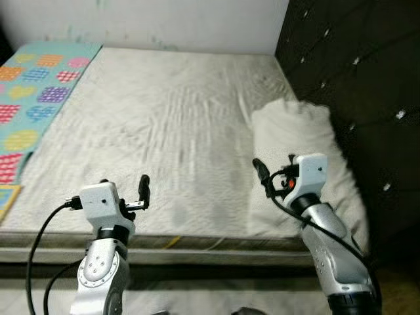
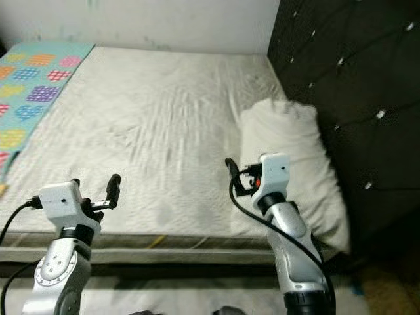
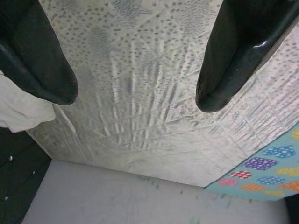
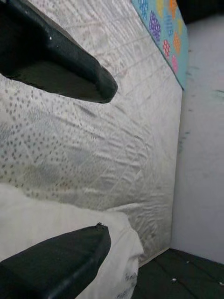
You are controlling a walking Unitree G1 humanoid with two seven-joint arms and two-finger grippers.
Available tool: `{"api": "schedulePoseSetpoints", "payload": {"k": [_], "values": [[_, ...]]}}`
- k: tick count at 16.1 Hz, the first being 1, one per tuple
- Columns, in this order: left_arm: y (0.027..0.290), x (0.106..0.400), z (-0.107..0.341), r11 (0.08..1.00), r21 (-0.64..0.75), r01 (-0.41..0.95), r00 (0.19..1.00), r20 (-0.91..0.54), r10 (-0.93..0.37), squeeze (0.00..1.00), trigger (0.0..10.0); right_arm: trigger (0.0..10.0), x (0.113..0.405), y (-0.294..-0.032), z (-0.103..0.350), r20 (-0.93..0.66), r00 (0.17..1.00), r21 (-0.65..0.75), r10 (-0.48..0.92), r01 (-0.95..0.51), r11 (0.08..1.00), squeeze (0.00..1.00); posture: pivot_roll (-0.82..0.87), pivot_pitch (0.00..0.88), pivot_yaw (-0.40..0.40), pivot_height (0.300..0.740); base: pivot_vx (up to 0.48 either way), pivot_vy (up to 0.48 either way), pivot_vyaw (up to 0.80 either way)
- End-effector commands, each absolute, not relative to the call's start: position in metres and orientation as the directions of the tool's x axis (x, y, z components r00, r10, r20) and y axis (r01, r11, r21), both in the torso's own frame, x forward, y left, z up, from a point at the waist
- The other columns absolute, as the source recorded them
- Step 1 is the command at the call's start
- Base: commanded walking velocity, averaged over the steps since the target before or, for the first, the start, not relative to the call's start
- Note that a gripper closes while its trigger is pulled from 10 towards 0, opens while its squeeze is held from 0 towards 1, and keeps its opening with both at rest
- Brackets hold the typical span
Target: Clean up the room
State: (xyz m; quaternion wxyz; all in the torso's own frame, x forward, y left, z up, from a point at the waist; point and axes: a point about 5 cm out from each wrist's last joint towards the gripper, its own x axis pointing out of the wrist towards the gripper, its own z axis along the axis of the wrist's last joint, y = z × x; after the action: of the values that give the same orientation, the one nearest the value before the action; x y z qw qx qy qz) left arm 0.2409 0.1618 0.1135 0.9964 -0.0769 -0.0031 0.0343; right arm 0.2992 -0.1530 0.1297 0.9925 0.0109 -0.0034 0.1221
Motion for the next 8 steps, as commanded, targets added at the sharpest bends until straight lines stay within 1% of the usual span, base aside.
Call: {"api": "schedulePoseSetpoints", "payload": {"k": [1, 2, 5, 8], "values": [[0.1565, 0.2413, 0.1143, 0.986, -0.156, -0.059, 0.998, -0.003, 0.059, 0.0, 10.0, 10.0, 0.2972, -0.161, 0.1267, -0.005, 0.975, 0.016, 0.22, -0.22, 0.975, 0.0, -0.12, 0.134, -0.019, 0.74, 0.0, 0.48, 0.0], [0.1564, 0.2412, 0.115, 0.985, -0.162, -0.057, 0.998, 0.004, 0.058, 0.0, 10.0, 10.0, 0.2969, -0.1608, 0.1265, -0.007, 0.975, 0.015, 0.222, -0.222, 0.975, 0.0, -0.12, 0.136, -0.019, 0.74, 0.0, 0.48, 0.0], [0.1555, 0.2382, 0.1189, 0.983, -0.182, -0.013, 0.999, 0.042, 0.021, 0.0, 10.0, 10.0, 0.2957, -0.1598, 0.1257, -0.012, 0.973, 0.012, 0.229, -0.229, 0.973, 0.0, -0.12, 0.142, -0.02, 0.74, 0.0, 0.0, 0.0], [0.1525, 0.2371, 0.1209, 0.98, -0.199, 0.013, 0.999, 0.054, -0.002, 0.0, 10.0, 10.0, 0.2951, -0.16, 0.1244, -0.017, 0.972, 0.005, 0.234, -0.234, 0.972, 0.0, -0.12, 0.143, -0.021, 0.74, 0.33, 0.0, 0.0]]}}
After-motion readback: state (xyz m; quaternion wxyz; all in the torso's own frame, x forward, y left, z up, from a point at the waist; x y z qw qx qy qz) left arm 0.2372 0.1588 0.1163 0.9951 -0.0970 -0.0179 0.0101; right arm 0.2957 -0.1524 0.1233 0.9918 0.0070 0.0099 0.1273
